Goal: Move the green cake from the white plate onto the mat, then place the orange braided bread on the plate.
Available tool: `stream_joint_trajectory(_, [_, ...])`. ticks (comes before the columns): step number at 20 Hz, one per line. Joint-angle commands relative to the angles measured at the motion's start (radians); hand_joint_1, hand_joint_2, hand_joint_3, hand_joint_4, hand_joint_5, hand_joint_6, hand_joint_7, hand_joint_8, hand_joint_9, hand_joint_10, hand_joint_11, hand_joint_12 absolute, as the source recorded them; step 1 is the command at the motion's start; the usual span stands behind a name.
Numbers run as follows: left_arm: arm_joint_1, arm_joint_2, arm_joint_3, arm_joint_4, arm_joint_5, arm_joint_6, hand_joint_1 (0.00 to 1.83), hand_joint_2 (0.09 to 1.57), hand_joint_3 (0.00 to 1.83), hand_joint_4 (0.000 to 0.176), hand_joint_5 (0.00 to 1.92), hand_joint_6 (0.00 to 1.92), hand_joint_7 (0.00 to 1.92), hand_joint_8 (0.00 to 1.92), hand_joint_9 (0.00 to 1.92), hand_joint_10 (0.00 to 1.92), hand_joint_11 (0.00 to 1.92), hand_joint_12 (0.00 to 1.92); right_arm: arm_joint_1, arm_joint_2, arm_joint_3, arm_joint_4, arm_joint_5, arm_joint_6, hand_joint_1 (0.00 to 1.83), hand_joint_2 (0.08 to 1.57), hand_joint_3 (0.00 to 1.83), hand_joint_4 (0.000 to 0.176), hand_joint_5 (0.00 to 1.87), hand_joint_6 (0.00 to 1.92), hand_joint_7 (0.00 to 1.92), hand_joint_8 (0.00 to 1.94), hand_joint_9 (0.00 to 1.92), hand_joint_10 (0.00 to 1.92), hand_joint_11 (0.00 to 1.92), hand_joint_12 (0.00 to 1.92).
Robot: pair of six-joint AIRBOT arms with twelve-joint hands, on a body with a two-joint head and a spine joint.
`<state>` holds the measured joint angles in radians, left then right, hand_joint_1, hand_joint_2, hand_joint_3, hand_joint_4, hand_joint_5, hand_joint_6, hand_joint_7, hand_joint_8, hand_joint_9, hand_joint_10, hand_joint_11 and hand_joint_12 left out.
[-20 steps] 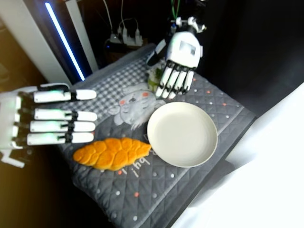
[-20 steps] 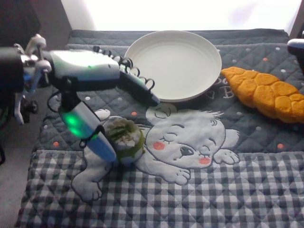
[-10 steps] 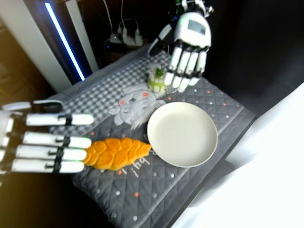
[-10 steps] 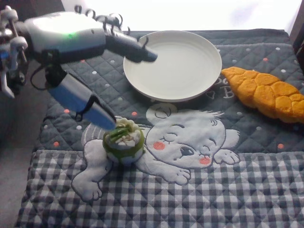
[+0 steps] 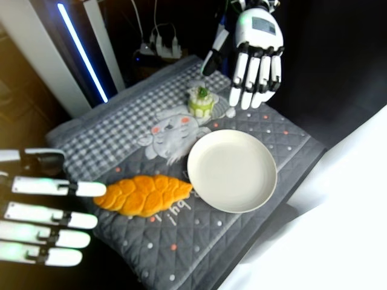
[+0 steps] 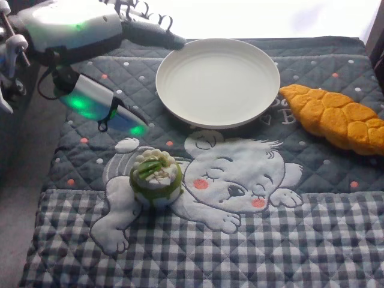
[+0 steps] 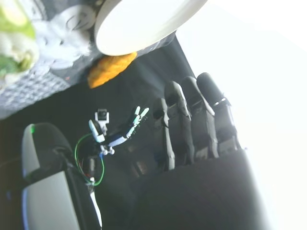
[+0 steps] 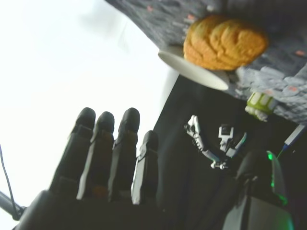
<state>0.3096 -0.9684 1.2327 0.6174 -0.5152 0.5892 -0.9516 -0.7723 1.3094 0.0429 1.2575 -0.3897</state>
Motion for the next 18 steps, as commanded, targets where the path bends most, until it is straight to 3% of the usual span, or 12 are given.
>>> stream_joint_trajectory(1, [-0.004,0.009,-0.005,-0.055,-0.094,0.039,0.82,0.78,0.00,0.068,0.35,0.00,0.39,0.00,0.29,0.29,0.00,1.15,0.012,0.012,0.010,0.036,0.099,0.009,0.69,0.69,0.00,0.176,0.32,0.00,0.57,0.02,0.28,0.00,0.25,0.02])
stream_joint_trajectory(2, [-0.002,0.009,-0.007,-0.079,-0.103,0.057,0.78,0.78,0.00,0.085,0.30,0.00,0.38,0.00,0.32,0.23,0.00,1.17,0.017,0.012,0.010,0.031,0.089,0.009,0.70,0.69,0.00,0.176,0.32,0.00,0.56,0.01,0.26,0.00,0.25,0.02])
stream_joint_trajectory(3, [0.004,0.010,-0.007,-0.101,-0.117,0.062,0.77,0.79,0.00,0.066,0.29,0.00,0.38,0.00,0.35,0.17,0.00,1.19,0.019,0.012,0.010,0.031,0.089,0.009,0.68,0.70,0.00,0.176,0.31,0.00,0.55,0.01,0.25,0.00,0.25,0.03])
stream_joint_trajectory(5, [0.025,0.017,-0.007,-0.160,-0.161,0.075,0.77,0.79,0.00,0.083,0.29,0.00,0.38,0.00,0.37,0.13,0.00,1.19,0.033,0.011,0.009,0.031,0.084,0.009,0.65,0.69,0.00,0.176,0.32,0.01,0.49,0.00,0.25,0.00,0.28,0.04])
stream_joint_trajectory(8, [0.058,0.072,-0.034,-0.206,-0.201,0.098,0.83,0.77,0.00,0.072,0.29,0.00,0.35,0.00,0.34,0.09,0.00,1.04,0.436,-0.086,0.035,-0.287,-0.215,0.004,0.59,0.68,0.00,0.176,0.35,0.01,0.45,0.00,0.23,0.00,0.29,0.05])
stream_joint_trajectory(10, [0.188,0.178,-0.078,-0.337,-0.328,0.125,0.82,0.76,0.00,0.077,0.28,0.00,0.36,0.00,0.33,0.07,0.00,0.95,0.693,-0.210,0.063,-0.561,-0.414,0.004,0.60,0.66,0.00,0.176,0.32,0.00,0.48,0.01,0.25,0.01,0.27,0.05])
stream_joint_trajectory(12, [0.240,0.208,-0.087,-0.385,-0.385,0.127,0.80,0.77,0.00,0.071,0.23,0.00,0.30,0.00,0.27,0.03,0.00,0.70,0.722,-0.232,0.050,-0.595,-0.445,0.004,0.62,0.67,0.00,0.176,0.31,0.00,0.45,0.00,0.23,0.00,0.27,0.05])
stream_joint_trajectory(13, [0.229,0.210,-0.089,-0.385,-0.379,0.127,0.82,0.77,0.00,0.081,0.22,0.00,0.29,0.00,0.24,0.01,0.00,0.54,0.722,-0.230,0.040,-0.595,-0.450,0.004,0.62,0.66,0.00,0.176,0.31,0.00,0.45,0.00,0.24,0.00,0.27,0.05])
stream_joint_trajectory(14, [0.210,0.210,-0.090,-0.382,-0.371,0.127,0.80,0.78,0.00,0.116,0.21,0.00,0.28,0.00,0.23,0.00,0.00,0.43,0.722,-0.230,0.039,-0.595,-0.458,0.004,0.63,0.65,0.00,0.176,0.31,0.00,0.42,0.00,0.22,0.00,0.26,0.05])
stream_joint_trajectory(15, [0.199,0.212,-0.091,-0.379,-0.371,0.127,0.81,0.77,0.00,0.084,0.27,0.01,0.36,0.01,0.31,0.02,0.00,0.62,0.722,-0.230,0.043,-0.598,-0.463,0.004,0.63,0.64,0.00,0.176,0.31,0.00,0.41,0.00,0.23,0.00,0.28,0.06])
stream_joint_trajectory(17, [0.199,0.223,-0.097,-0.379,-0.387,0.127,0.85,0.75,0.00,0.045,0.33,0.02,0.44,0.02,0.40,0.04,0.00,0.79,0.722,-0.230,0.046,-0.602,-0.467,0.004,0.64,0.64,0.00,0.176,0.33,0.00,0.42,0.00,0.25,0.00,0.04,0.70])
stream_joint_trajectory(18, [0.200,0.232,-0.104,-0.379,-0.391,0.128,0.85,0.74,0.00,0.025,0.34,0.01,0.44,0.01,0.42,0.03,0.00,0.84,0.722,-0.230,0.043,-0.602,-0.467,0.004,0.62,0.64,0.00,0.176,0.34,0.00,0.42,0.00,0.25,0.00,0.01,0.86])
